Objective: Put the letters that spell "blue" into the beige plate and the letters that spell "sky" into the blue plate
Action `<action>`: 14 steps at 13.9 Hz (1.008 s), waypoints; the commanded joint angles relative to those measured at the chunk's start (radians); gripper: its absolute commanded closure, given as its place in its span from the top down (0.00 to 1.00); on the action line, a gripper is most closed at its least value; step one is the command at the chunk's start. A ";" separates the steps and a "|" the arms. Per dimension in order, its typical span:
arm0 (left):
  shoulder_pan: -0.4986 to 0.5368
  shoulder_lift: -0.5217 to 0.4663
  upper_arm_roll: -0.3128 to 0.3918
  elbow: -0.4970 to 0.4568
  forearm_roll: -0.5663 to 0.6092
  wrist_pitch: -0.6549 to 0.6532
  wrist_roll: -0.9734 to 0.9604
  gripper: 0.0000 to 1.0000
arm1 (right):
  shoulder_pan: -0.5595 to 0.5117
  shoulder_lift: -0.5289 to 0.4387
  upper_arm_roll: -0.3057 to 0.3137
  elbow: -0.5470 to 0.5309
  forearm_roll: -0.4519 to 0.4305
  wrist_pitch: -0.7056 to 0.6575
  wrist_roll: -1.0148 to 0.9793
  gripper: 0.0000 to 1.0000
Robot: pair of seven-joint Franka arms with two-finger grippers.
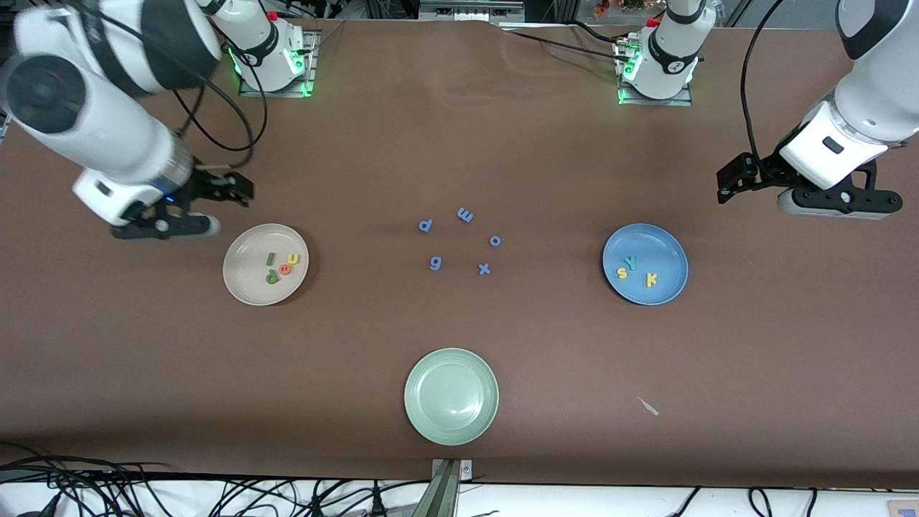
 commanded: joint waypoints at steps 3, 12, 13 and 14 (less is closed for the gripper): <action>0.001 0.006 -0.004 0.023 -0.006 -0.021 -0.007 1.00 | 0.002 -0.066 -0.145 0.003 0.082 -0.083 -0.186 1.00; 0.001 0.006 -0.004 0.023 -0.006 -0.021 -0.010 1.00 | 0.005 -0.062 -0.142 0.097 0.080 -0.122 -0.173 1.00; 0.001 0.006 -0.005 0.023 -0.006 -0.021 -0.013 1.00 | 0.005 -0.061 -0.142 0.097 0.080 -0.120 -0.171 1.00; -0.001 0.006 -0.005 0.023 -0.006 -0.021 -0.013 1.00 | 0.005 -0.058 -0.142 0.097 0.080 -0.117 -0.171 1.00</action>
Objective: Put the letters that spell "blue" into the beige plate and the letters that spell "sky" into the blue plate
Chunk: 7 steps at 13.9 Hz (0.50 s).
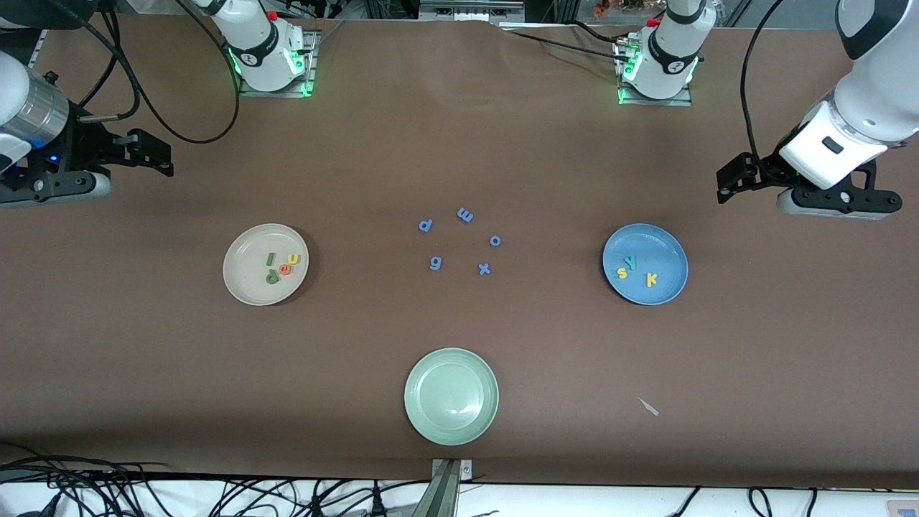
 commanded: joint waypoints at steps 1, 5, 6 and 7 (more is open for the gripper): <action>0.000 0.006 -0.005 0.023 -0.006 -0.021 -0.013 1.00 | 0.000 0.006 0.001 0.019 0.013 -0.014 0.006 1.00; 0.000 0.006 -0.005 0.023 -0.006 -0.021 -0.013 1.00 | 0.020 0.014 -0.004 0.022 -0.002 -0.027 -0.003 1.00; 0.000 0.006 -0.005 0.023 -0.006 -0.021 -0.013 1.00 | 0.023 0.014 -0.004 0.037 -0.019 -0.031 0.001 1.00; 0.000 0.006 -0.005 0.023 -0.006 -0.021 -0.013 1.00 | 0.023 0.014 -0.002 0.047 -0.037 -0.030 0.001 1.00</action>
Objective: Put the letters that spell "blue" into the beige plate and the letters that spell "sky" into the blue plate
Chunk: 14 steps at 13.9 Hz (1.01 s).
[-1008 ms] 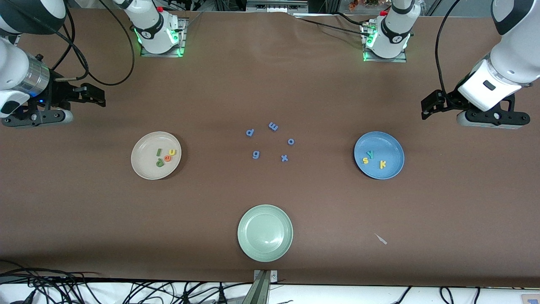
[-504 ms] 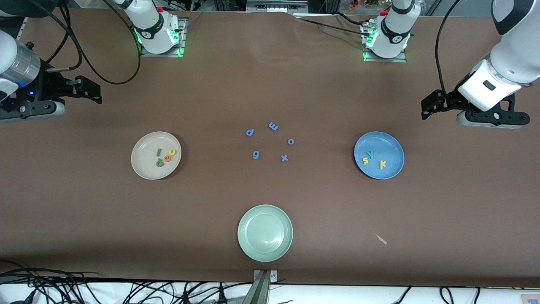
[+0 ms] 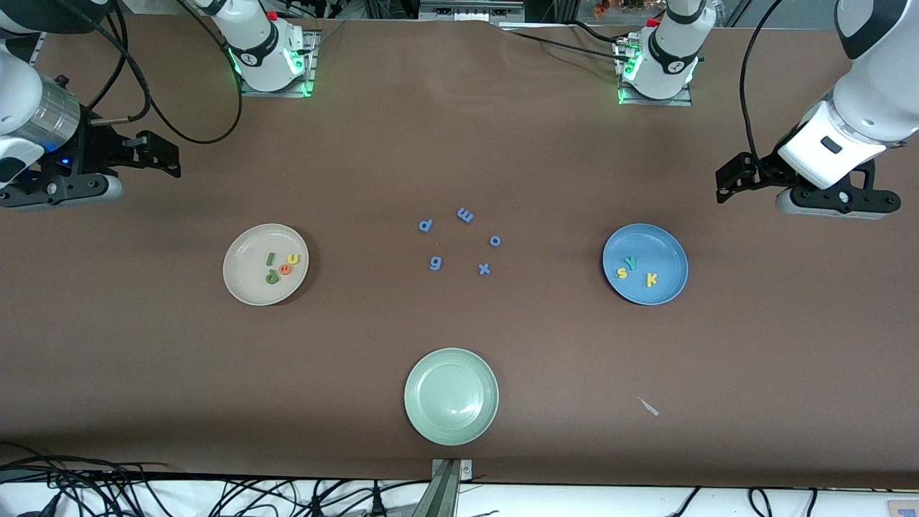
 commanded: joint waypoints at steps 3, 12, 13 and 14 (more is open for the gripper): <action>0.001 0.006 -0.004 0.023 -0.006 -0.021 -0.012 1.00 | 0.006 0.008 -0.003 0.049 -0.031 -0.002 0.006 1.00; 0.001 0.006 -0.004 0.023 -0.006 -0.021 -0.012 1.00 | 0.012 0.008 0.000 0.051 -0.029 0.001 0.007 1.00; 0.001 0.006 -0.004 0.023 -0.006 -0.021 -0.012 1.00 | 0.012 0.008 -0.001 0.049 -0.031 0.001 0.007 1.00; 0.001 0.006 -0.004 0.023 -0.006 -0.021 -0.012 1.00 | 0.011 0.008 -0.001 0.049 -0.032 0.002 0.007 1.00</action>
